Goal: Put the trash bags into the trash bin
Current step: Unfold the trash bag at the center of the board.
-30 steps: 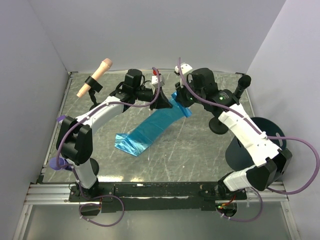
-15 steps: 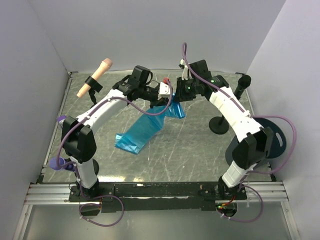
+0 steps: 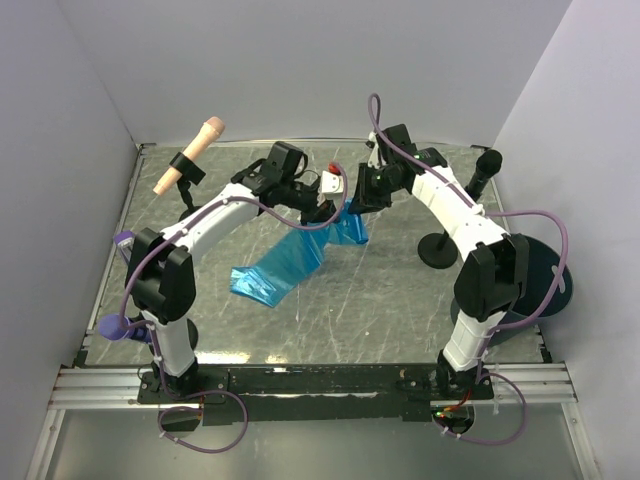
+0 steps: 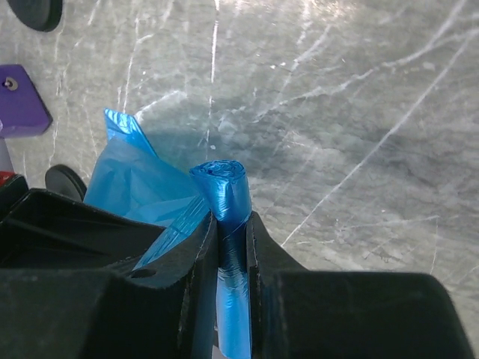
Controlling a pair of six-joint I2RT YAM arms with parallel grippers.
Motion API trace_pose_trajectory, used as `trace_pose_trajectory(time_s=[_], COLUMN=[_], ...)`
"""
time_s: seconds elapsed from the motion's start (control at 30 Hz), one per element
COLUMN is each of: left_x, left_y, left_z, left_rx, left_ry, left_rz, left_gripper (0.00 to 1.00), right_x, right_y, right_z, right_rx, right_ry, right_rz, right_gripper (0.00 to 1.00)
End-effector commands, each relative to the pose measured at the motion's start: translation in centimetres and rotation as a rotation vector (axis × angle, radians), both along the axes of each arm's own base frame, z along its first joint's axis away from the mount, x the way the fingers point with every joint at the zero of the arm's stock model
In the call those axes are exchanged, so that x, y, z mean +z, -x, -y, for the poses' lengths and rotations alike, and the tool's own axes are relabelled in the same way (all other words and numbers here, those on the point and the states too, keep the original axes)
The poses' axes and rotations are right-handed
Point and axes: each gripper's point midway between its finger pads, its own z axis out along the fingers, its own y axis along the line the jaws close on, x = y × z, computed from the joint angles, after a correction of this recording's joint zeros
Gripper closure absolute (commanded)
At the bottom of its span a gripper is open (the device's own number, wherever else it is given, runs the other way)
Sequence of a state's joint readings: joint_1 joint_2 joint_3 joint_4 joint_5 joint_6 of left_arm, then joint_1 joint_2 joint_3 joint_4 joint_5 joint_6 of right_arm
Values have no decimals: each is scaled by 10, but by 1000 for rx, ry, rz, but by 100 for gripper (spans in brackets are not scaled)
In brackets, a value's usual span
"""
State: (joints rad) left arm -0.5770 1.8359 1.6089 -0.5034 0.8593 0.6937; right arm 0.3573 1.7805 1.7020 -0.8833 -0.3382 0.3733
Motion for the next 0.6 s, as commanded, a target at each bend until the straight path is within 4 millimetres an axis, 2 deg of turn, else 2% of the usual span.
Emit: trace_pose_trajectory(time_s=[0.0,0.07,0.2,0.27,0.3,0.4,0.47,0.57], left_x=[53,52,48,49,48,52,59,66], left_y=[58,57,47,33,28,9,5,1], left_z=[12,13,8,7,5,0,-2,0], left_rx=[-176,-165,-106,-18,25,171,213,234], left_ry=[135,130,127,139,147,228,290,355], left_rz=[-96,-106,-110,-130,-144,-190,-172,-160], left_gripper=[100,100,100,99,96,42,26,20], right_x=[-7,9,58,77,84,102,111,119], right_y=[-58,-61,-58,-49,-43,-25,-16,-2], right_z=[53,45,35,34,32,28,28,26], right_rx=[-209,-166,-76,-35,-2,62,86,131], right_ry=[128,84,26,9,-8,-42,-55,-74], right_rz=[137,192,358,413,432,482,509,526], right_gripper=[100,100,100,100,100,100,100,100])
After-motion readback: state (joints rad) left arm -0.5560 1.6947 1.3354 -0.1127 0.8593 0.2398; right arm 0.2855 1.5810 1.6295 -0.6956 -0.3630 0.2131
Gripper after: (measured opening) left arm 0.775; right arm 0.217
